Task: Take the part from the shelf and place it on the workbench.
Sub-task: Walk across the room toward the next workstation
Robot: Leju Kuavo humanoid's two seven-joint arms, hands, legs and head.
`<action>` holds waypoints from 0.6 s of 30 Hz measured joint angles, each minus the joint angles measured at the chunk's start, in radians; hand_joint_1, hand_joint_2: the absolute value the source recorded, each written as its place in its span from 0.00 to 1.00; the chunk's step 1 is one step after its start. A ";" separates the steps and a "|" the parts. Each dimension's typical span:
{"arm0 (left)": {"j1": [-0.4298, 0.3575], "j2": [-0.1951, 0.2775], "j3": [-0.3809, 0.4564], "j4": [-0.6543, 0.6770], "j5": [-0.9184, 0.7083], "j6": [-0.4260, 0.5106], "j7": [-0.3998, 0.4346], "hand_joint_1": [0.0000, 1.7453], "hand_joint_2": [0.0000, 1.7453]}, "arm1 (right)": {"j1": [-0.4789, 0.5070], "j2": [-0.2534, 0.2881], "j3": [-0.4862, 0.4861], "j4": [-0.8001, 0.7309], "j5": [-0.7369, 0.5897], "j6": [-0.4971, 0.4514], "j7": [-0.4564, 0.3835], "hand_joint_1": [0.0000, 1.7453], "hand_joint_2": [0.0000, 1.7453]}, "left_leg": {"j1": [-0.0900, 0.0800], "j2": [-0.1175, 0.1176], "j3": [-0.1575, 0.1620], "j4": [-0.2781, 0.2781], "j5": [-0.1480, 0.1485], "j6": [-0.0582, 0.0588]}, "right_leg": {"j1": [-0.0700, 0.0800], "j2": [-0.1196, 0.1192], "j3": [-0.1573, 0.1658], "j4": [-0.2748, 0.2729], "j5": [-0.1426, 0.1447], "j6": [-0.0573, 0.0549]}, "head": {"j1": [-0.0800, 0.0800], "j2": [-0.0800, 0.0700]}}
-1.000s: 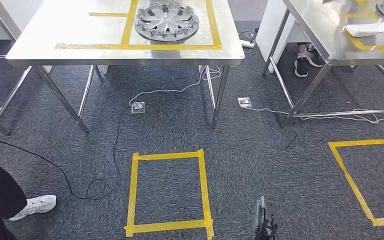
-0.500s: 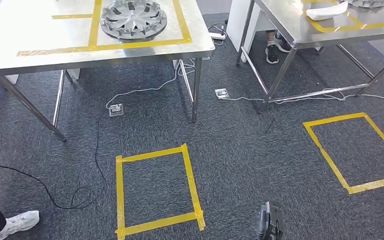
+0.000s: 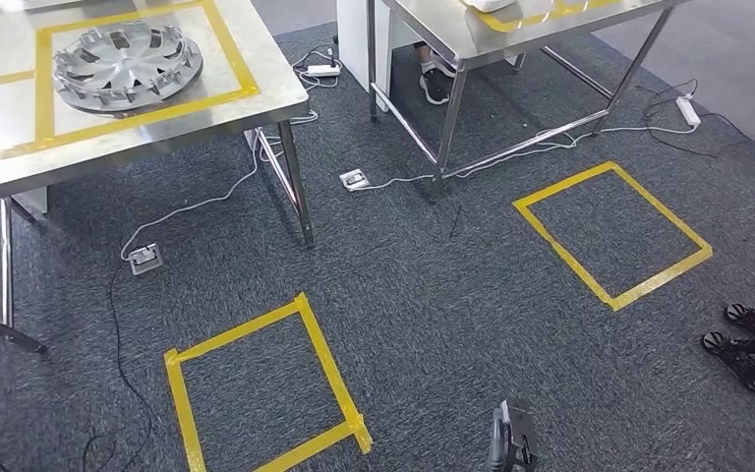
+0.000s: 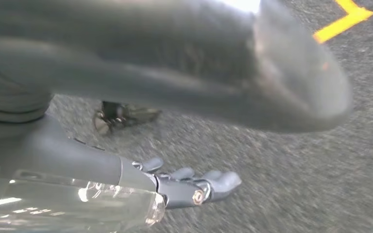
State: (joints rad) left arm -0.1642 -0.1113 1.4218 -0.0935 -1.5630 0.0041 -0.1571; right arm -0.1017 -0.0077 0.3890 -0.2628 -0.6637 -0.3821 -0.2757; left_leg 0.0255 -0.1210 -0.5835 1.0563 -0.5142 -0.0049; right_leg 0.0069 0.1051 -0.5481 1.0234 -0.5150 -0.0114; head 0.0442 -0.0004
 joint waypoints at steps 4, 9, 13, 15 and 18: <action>0.002 0.007 0.002 -0.001 0.001 0.004 0.037 0.00 0.00 | 0.008 0.007 0.029 0.004 0.024 -0.013 0.017 0.00 0.00 | 0.003 0.069 0.017 -0.021 0.001 0.012 | -0.003 -0.018 -0.026 0.032 -0.019 0.023 | 0.009 0.000; 0.005 0.006 0.002 -0.001 -0.005 -0.011 0.048 0.00 0.00 | -0.021 0.009 0.051 0.004 0.001 -0.013 -0.045 0.00 0.00 | 0.004 0.177 0.030 -0.025 -0.013 0.010 | -0.019 -0.104 -0.158 0.267 -0.101 0.053 | 0.031 0.000; -0.006 0.004 -0.003 -0.001 -0.005 -0.013 0.045 0.00 0.00 | -0.031 0.017 0.064 0.001 -0.004 -0.004 -0.095 0.00 0.00 | 0.007 0.223 0.046 -0.027 -0.025 -0.006 | -0.018 -0.145 -0.056 0.058 0.018 0.044 | 0.044 0.000; -0.010 0.012 -0.009 -0.001 -0.005 -0.006 0.054 0.00 0.00 | -0.034 0.027 0.074 -0.001 -0.001 -0.006 -0.098 0.00 0.00 | 0.007 0.236 0.050 -0.030 -0.027 -0.018 | -0.007 -0.167 -0.027 0.000 0.024 0.028 | 0.046 0.000; -0.012 0.031 -0.021 -0.002 -0.002 0.004 0.055 0.00 0.00 | -0.016 0.036 0.087 0.001 -0.004 -0.016 -0.059 0.00 0.00 | 0.010 0.224 0.062 -0.037 -0.034 -0.037 | -0.003 -0.153 -0.018 -0.016 0.024 0.005 | 0.041 0.000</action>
State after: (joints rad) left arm -0.1767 -0.0808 1.4006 -0.0955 -1.5649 0.0081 -0.1023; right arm -0.1174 0.0287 0.4763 -0.2617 -0.6674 -0.3978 -0.3349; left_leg 0.0358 0.1035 -0.5212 1.0195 -0.5481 -0.0421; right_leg 0.0036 -0.0483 -0.5666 1.0070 -0.4907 -0.0062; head 0.0854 -0.0004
